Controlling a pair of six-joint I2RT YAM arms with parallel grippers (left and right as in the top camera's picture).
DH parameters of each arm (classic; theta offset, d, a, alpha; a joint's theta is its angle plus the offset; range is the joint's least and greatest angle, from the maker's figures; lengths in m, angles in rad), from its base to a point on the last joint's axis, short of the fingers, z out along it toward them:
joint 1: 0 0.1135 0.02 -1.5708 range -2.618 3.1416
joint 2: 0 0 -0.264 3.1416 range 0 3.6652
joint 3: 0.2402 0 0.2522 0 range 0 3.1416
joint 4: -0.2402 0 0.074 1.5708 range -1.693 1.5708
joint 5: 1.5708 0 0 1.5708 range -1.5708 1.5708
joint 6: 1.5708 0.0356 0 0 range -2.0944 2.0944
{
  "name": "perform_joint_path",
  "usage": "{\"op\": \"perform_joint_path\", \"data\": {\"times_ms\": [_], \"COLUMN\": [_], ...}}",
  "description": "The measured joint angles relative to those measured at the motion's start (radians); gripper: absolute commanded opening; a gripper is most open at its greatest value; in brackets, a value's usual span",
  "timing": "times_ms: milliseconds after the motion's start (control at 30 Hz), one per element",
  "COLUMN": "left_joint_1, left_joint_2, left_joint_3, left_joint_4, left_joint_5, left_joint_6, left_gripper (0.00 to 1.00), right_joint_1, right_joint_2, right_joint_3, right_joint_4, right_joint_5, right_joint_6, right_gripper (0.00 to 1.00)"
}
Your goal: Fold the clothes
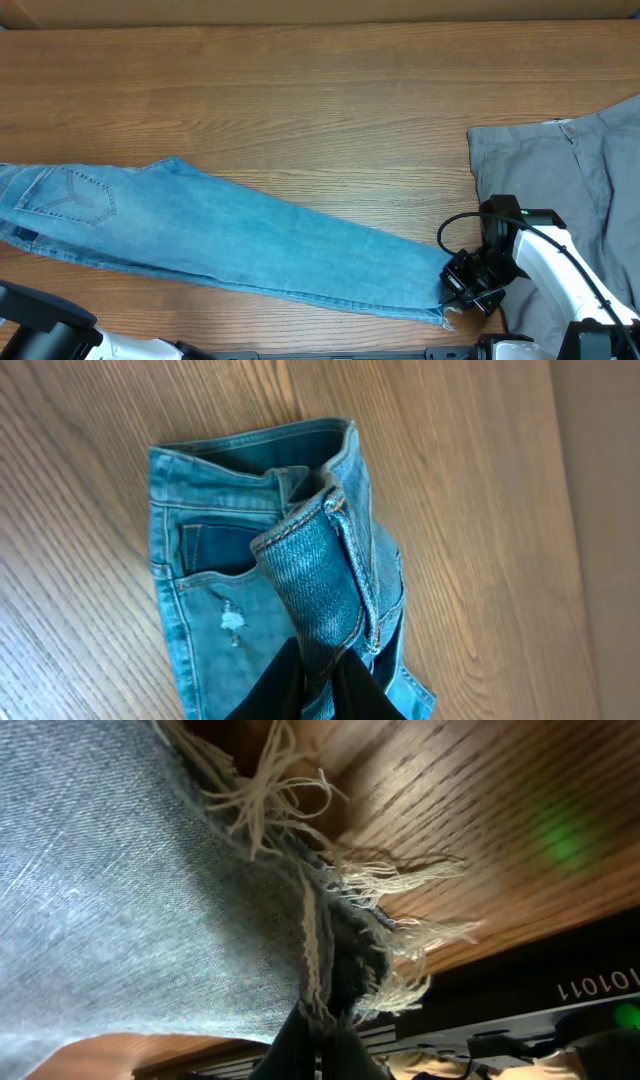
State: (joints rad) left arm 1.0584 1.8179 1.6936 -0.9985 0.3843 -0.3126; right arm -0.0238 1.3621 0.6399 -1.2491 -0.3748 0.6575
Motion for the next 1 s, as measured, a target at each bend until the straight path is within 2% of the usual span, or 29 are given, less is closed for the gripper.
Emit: {"op": "perform_joint_path", "data": {"times_ms": [233, 433, 567, 700, 767, 900, 1000], "left_joint_1": [0.0, 0.0, 0.0, 0.0, 0.0, 0.0, 0.0], "left_joint_2": [0.0, 0.0, 0.0, 0.0, 0.0, 0.0, 0.0], "left_joint_3": [0.0, 0.0, 0.0, 0.0, 0.0, 0.002, 0.003], "left_joint_4": [-0.001, -0.001, -0.001, -0.001, -0.002, -0.022, -0.04], "left_joint_5": [-0.005, -0.009, -0.011, -0.012, -0.014, -0.034, -0.063], "left_joint_6": [0.0, 0.0, 0.0, 0.0, 0.0, 0.0, 0.0], "left_gripper": [0.15, 0.17, 0.17, 0.18, 0.18, 0.16, 0.14], "right_joint_1": [-0.001, 0.013, 0.018, 0.018, 0.018, 0.018, 0.018], "right_joint_2": [0.0, 0.0, 0.0, 0.0, 0.0, 0.0, 0.0], "right_joint_3": [0.0, -0.071, -0.176, -0.23, -0.23, -0.23, -0.23], "right_joint_4": [-0.007, 0.036, 0.12, 0.131, 0.133, 0.134, 0.134], "right_joint_5": [-0.142, -0.102, -0.087, -0.08, -0.079, -0.071, -0.069], "right_joint_6": [-0.109, -0.089, -0.039, -0.006, 0.007, 0.011, 0.017], "right_gripper": [0.04, 0.05, 0.13, 0.14, 0.26, 0.34, 0.36]}}
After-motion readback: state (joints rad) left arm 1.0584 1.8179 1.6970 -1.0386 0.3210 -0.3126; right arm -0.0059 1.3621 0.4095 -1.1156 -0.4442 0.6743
